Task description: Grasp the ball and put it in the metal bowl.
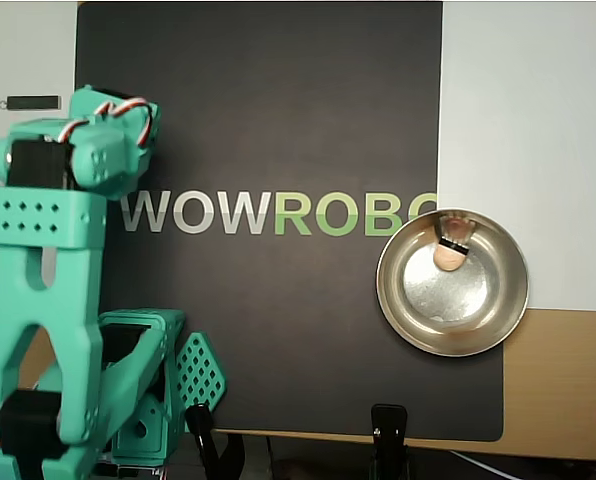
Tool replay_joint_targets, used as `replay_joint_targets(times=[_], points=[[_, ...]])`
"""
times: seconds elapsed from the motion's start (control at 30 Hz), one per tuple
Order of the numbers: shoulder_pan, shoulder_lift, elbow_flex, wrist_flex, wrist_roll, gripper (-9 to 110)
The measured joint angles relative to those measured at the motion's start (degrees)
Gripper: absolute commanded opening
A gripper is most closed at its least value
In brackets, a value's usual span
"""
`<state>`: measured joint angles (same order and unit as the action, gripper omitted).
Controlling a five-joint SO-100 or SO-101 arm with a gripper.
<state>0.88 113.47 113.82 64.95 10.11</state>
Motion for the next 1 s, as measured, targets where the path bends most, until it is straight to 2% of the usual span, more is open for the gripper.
replay_joint_targets(times=[0.3,1.0], points=[[0.0,16.8,19.0,-13.1,0.0,0],[0.0,58.9,53.4,-27.7,0.0,0]])
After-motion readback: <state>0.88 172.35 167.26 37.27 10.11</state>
